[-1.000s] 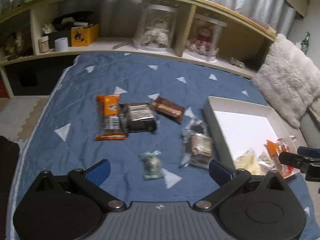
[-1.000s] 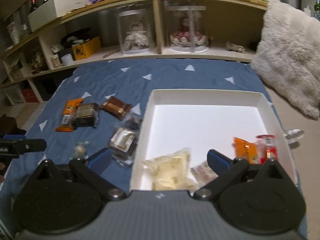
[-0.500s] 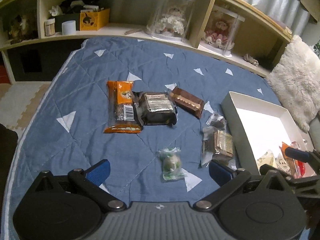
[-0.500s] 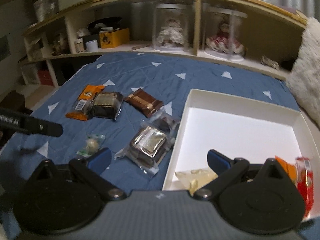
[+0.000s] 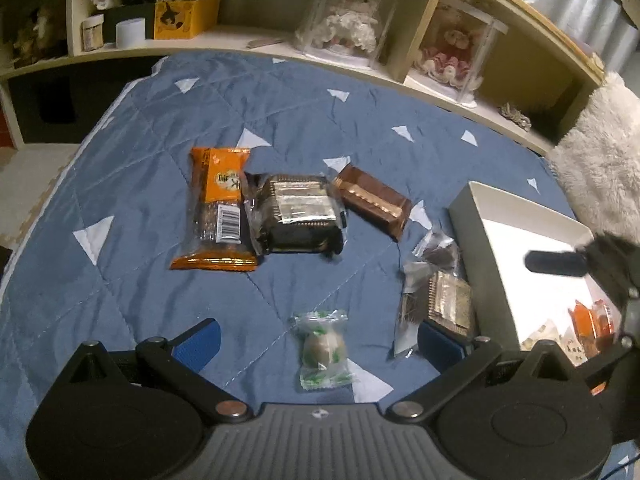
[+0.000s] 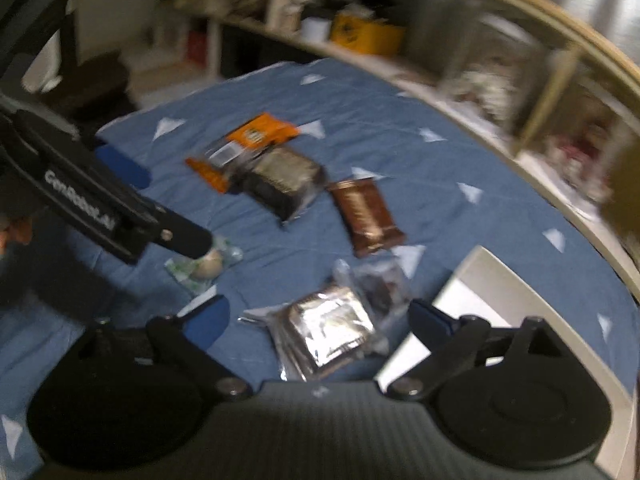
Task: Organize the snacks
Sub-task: 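Move both tools from the tray over the snacks on the blanket, then grasp the square foil cake packet with right tool while left tool grasps green-printed candy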
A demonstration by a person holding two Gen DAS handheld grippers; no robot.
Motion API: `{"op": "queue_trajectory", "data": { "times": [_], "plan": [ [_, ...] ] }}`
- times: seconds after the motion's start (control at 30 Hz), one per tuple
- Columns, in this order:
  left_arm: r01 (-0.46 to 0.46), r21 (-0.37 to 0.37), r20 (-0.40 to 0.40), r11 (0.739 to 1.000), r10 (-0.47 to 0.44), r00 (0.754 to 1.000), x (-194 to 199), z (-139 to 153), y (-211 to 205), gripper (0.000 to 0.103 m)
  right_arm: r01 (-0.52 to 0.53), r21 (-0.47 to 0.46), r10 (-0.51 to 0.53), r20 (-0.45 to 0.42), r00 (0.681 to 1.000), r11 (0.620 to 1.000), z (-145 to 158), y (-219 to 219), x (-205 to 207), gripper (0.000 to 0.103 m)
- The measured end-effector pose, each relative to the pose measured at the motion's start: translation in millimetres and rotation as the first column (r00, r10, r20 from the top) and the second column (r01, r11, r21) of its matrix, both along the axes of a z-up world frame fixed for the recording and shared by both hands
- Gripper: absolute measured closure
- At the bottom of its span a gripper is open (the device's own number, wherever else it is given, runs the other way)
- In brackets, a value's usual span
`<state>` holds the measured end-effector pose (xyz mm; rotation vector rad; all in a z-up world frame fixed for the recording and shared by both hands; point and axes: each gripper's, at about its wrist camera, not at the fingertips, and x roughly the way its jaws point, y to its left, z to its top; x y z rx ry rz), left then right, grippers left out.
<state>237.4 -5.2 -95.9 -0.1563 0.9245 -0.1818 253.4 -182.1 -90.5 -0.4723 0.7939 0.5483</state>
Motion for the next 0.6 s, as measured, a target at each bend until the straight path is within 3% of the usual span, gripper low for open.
{"op": "queue_trajectory", "data": {
  "times": [0.2, 0.33, 0.4, 0.5, 0.6],
  "plan": [
    [-0.007, -0.053, -0.038, 0.999, 0.005, 0.999, 14, -18, 2, 0.0, -0.151, -0.107, 0.135, -0.148, 0.98, 0.983, -15, 19, 32, 0.011],
    [-0.045, -0.11, -0.084, 0.993, 0.036, 0.996, 24, -30, 10, 0.0, -0.2, -0.192, 0.158, -0.215, 0.964, 0.961, -35, 26, 44, 0.014],
    [-0.088, -0.138, -0.131, 0.986, 0.07, 0.989, 28, -34, 14, 0.001, -0.205, -0.256, 0.154, -0.205, 0.967, 0.945, -42, 30, 48, 0.018],
    [-0.107, -0.174, -0.154, 0.979, 0.08, 0.985, 31, -37, 19, 0.008, -0.221, -0.276, 0.163, -0.216, 0.963, 0.935, -48, 32, 48, 0.022],
    [-0.1, -0.16, -0.152, 0.982, 0.076, 0.986, 32, -38, 18, 0.018, -0.208, -0.269, 0.152, -0.216, 0.964, 0.94, -46, 30, 40, 0.025]
  ]
}}
